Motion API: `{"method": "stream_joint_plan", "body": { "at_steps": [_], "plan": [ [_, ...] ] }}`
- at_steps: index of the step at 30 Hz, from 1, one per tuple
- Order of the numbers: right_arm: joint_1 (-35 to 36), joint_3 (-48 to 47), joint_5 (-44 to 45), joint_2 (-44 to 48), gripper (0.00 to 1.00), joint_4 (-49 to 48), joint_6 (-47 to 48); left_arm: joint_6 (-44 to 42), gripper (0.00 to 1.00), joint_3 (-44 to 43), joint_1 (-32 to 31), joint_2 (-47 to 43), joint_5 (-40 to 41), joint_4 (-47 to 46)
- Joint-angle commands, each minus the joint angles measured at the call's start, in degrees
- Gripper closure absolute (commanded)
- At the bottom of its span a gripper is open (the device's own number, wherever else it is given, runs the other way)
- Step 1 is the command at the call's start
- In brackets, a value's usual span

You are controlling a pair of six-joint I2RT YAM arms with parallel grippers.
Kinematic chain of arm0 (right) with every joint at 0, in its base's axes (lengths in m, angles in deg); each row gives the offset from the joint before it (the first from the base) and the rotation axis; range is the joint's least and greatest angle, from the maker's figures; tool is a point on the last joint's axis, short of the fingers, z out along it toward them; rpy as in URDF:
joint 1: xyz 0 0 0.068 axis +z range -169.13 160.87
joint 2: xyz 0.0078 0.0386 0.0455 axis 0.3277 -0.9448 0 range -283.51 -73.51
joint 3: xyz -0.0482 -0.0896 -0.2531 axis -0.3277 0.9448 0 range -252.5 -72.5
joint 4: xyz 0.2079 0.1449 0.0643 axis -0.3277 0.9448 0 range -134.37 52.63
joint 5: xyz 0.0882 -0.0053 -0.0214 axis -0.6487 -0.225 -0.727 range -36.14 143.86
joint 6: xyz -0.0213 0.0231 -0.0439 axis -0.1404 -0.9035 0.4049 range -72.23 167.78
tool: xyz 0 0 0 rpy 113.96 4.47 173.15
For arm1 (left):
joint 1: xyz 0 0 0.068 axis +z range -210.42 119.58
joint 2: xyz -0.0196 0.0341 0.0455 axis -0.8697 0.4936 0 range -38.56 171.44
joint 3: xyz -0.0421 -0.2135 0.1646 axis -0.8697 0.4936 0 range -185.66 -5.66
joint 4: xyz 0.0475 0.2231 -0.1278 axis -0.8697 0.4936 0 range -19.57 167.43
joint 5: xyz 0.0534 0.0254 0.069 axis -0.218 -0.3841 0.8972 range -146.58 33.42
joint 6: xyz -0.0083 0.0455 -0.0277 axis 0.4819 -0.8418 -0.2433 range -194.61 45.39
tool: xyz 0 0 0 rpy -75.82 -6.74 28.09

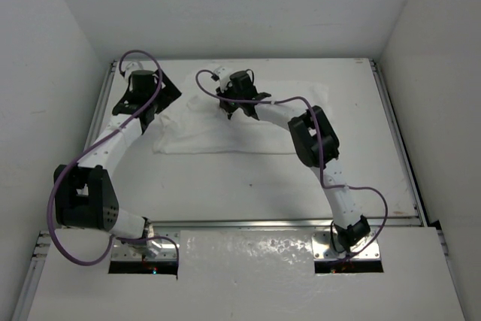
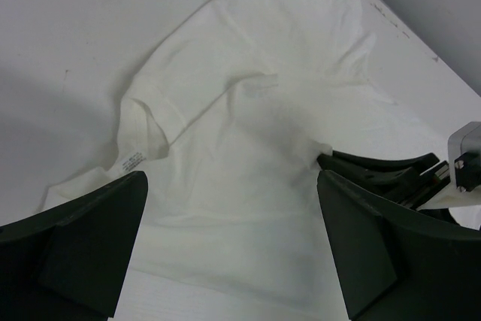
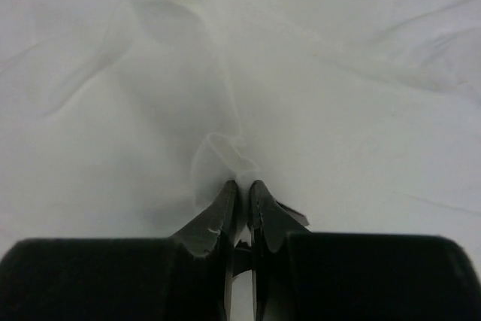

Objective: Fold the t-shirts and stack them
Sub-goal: Fold the flattened tshirt in 1/3 of the way

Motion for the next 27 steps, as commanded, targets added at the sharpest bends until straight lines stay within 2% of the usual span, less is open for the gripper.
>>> {"method": "stream_joint_plan", "body": {
  "at_steps": [1, 3, 6, 8, 9, 10, 12, 13, 15, 16, 17, 19, 20, 23, 25, 27],
  "plan": [
    [-0.3, -4.0, 3.1, -1.3, 0.88, -0.7, -1.0, -1.0, 0.06, 0.3, -0.7, -1.1, 0.0, -2.4],
    [-0.5, -3.9, 3.8, -1.1, 0.79, -0.2, -1.5, -0.9, 0.06, 0.4, -0.8, -0.9, 0.2, -2.4],
    [-2.1, -4.6, 3.4, 1.1, 0.41, 2.3, -3.7, -0.6, 0.06, -0.7, -0.8, 0.6, -0.1, -2.0],
    [-3.8, -3.3, 1.7, 6.2, 0.30, 4.4, -5.9, -0.7, 0.06, -2.1, -0.7, 2.6, -1.0, -1.7],
    [-5.9, -2.8, 1.4, 7.9, 0.19, 5.8, -8.3, -1.0, 0.06, -4.5, -0.7, 3.6, -1.3, -1.3],
    [-7.0, -4.3, 1.8, 9.1, 0.16, 7.9, -9.2, -1.7, 0.05, -5.9, -0.6, 4.6, -1.0, -1.3],
    [-9.9, -7.3, 2.7, 10.0, 0.14, 18.1, -11.9, -2.3, 0.04, -10.7, 0.1, 11.3, 0.0, 0.8],
    [-12.9, -6.8, 2.7, 10.5, 0.13, 21.8, -13.1, -2.7, 0.04, -20.2, 0.4, 19.7, 0.5, 3.6],
    [-16.7, -3.6, 3.1, 13.3, 0.12, 23.6, -15.3, -3.6, 0.05, -32.1, 0.7, 29.2, 0.4, 11.1],
    [-17.6, 1.9, 2.8, 14.6, 0.10, 23.2, -15.4, -4.8, 0.06, -42.9, 0.6, 33.7, 0.8, 12.9],
    [-18.4, 4.5, 2.1, 16.2, 0.10, 22.3, -15.4, -5.4, 0.06, -46.9, 0.6, 40.6, 0.7, 13.1],
    [-20.0, 11.7, -0.1, 20.0, 0.10, 21.8, -15.0, -10.7, 0.06, -55.0, 1.0, 47.3, -3.2, 11.1],
    [-20.5, 14.1, -1.1, 21.5, 0.10, 20.6, -14.5, -12.4, 0.06, -64.5, 1.1, 54.1, -3.2, 11.1],
    [-21.2, 22.7, -6.2, 27.6, 0.10, 18.6, -13.9, -17.3, 0.06, -74.7, 2.0, 63.8, -5.2, 8.9],
    [-21.1, 28.3, -10.6, 32.2, 0.09, 16.9, -14.2, -18.0, 0.05, -73.5, 3.0, 65.3, -9.6, -0.2],
    [-21.1, 34.7, -13.1, 36.8, 0.09, 14.3, -16.0, -17.4, 0.04, -72.1, 3.1, 66.1, -10.0, -6.8]
  ]
}}
